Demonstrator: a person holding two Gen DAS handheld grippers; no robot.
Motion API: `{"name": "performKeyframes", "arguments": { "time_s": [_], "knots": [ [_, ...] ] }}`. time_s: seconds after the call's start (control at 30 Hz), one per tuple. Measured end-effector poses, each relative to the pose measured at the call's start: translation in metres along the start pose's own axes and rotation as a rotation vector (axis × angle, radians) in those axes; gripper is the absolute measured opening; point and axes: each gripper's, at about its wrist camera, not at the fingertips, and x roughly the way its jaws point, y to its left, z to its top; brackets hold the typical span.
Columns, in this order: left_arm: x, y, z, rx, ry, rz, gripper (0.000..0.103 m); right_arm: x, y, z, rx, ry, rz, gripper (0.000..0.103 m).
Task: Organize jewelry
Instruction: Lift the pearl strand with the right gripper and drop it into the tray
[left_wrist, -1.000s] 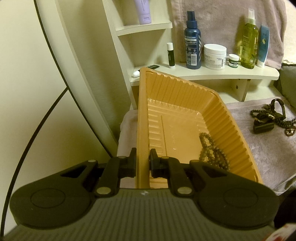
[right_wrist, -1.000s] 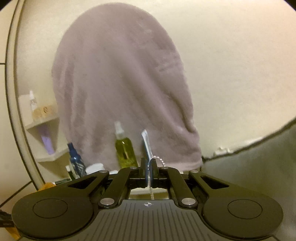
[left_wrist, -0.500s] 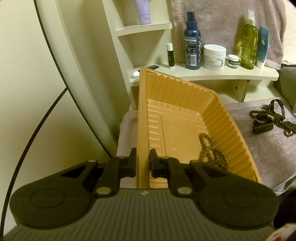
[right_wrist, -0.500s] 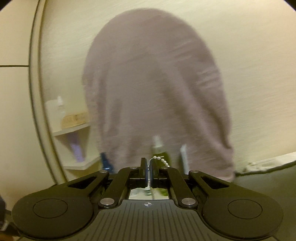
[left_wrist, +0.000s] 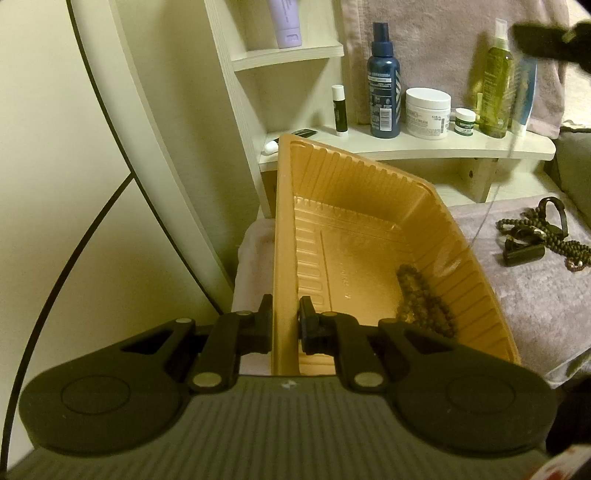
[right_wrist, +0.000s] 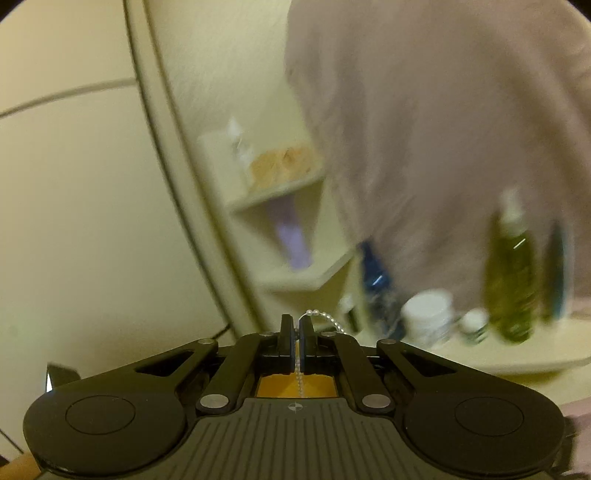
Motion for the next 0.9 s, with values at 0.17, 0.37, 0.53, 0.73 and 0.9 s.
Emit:
{"name": "performKeyframes", "arguments": {
  "time_s": [0.17, 0.37, 0.53, 0.73, 0.9],
  "knots": [
    [0.0, 0.0, 0.0, -0.003, 0.0, 0.0, 0.012, 0.045, 0.006, -0.036, -0.007, 0.141, 0.033, 0.002],
    [0.0, 0.0, 0.0, -0.003, 0.0, -0.003, 0.012, 0.069, 0.004, -0.082, -0.012, 0.32, 0.052, 0.002],
    [0.0, 0.001, 0.0, -0.004, 0.0, -0.002, 0.012, 0.062, 0.003, -0.099, -0.014, 0.365, 0.042, 0.005],
    [-0.001, 0.001, -0.001, -0.003, -0.001, -0.002, 0.012, 0.046, -0.001, -0.093, -0.012, 0.303, 0.0, 0.06],
    [0.0, 0.001, -0.001, 0.002, -0.001, -0.001, 0.012, 0.019, -0.01, -0.085, 0.001, 0.231, -0.074, 0.06]
  ]
}}
